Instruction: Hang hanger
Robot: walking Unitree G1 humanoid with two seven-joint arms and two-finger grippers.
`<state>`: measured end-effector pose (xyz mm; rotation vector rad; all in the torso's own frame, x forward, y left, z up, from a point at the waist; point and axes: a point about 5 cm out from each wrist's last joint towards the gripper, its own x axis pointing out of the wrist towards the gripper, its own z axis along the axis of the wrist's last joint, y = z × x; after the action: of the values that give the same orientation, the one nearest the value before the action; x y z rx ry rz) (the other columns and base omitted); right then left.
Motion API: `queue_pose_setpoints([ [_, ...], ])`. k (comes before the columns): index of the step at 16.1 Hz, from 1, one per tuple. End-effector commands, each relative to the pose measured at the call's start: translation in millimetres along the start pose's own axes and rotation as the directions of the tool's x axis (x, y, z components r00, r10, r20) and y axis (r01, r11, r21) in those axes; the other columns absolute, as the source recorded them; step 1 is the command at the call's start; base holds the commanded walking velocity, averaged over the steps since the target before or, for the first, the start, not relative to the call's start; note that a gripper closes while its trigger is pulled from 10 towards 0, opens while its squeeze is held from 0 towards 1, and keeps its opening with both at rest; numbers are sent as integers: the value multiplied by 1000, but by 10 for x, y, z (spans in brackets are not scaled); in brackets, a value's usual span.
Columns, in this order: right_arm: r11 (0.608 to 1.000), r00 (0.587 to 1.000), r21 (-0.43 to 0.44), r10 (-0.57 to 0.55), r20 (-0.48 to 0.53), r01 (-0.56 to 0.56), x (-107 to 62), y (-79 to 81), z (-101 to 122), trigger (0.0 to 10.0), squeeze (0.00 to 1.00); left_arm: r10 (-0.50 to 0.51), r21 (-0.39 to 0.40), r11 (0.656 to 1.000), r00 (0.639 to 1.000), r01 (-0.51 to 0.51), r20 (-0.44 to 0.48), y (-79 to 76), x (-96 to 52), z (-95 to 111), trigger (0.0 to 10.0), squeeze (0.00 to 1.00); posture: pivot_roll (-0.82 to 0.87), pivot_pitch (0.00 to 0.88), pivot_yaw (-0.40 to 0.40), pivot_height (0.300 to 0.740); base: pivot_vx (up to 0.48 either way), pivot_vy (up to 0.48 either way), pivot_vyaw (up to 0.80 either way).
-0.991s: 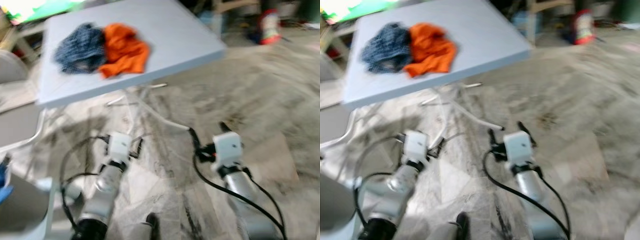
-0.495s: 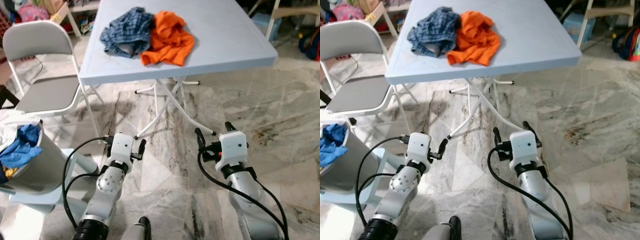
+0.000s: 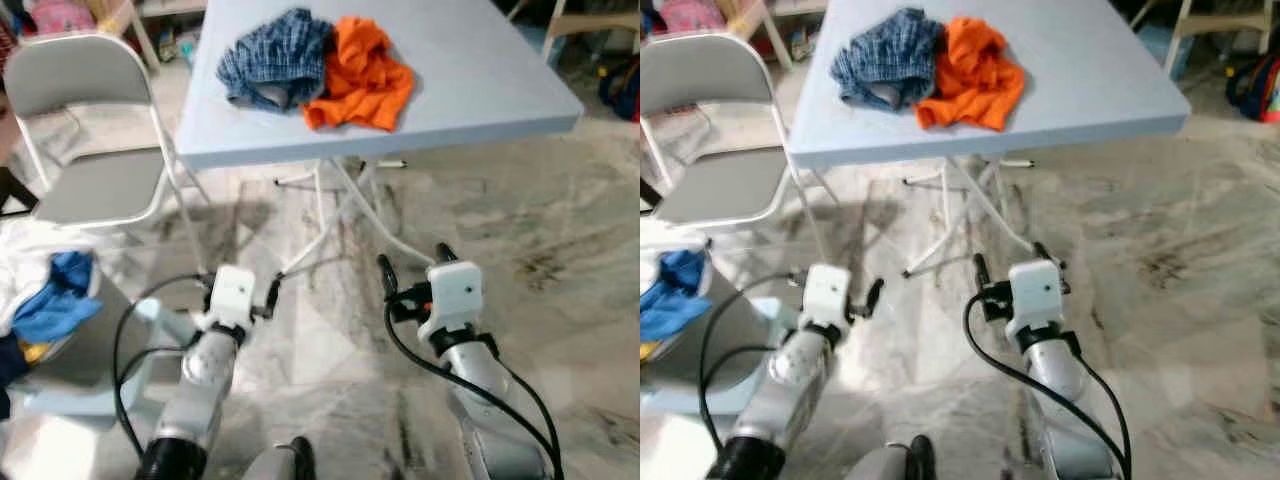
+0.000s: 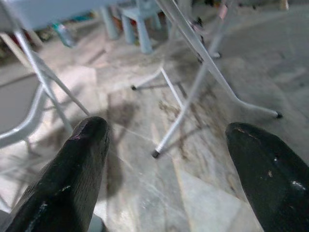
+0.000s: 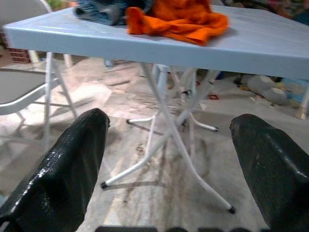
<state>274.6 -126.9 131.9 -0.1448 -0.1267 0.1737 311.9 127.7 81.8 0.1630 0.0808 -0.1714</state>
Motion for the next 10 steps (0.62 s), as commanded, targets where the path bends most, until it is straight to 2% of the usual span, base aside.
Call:
queue_pose_setpoints([
  [1,1000,1000,4,-8,0,8,-30,-22,5,10000,0,-6,1,1000,999,6,-35,-17,-52,-89,10000,0,70,248,82,740,0,480,0],
  [5,1000,1000,7,-16,-2,16,-53,-32,-3,10000,0,3,11,1000,1000,-3,-28,-1,-48,-70,10000,0,66,245,83,740,0,478,0],
  [7,1000,1000,3,-28,11,28,-70,-65,18,10000,0,45,6,999,999,-45,2,89,-65,-12,10000,0,64,244,80,740,0,480,0],
  [10,993,993,-32,-115,41,116,-102,-263,59,10000,0,56,13,998,994,-57,89,199,-182,184,10000,0,73,245,73,740,0,474,0],
])
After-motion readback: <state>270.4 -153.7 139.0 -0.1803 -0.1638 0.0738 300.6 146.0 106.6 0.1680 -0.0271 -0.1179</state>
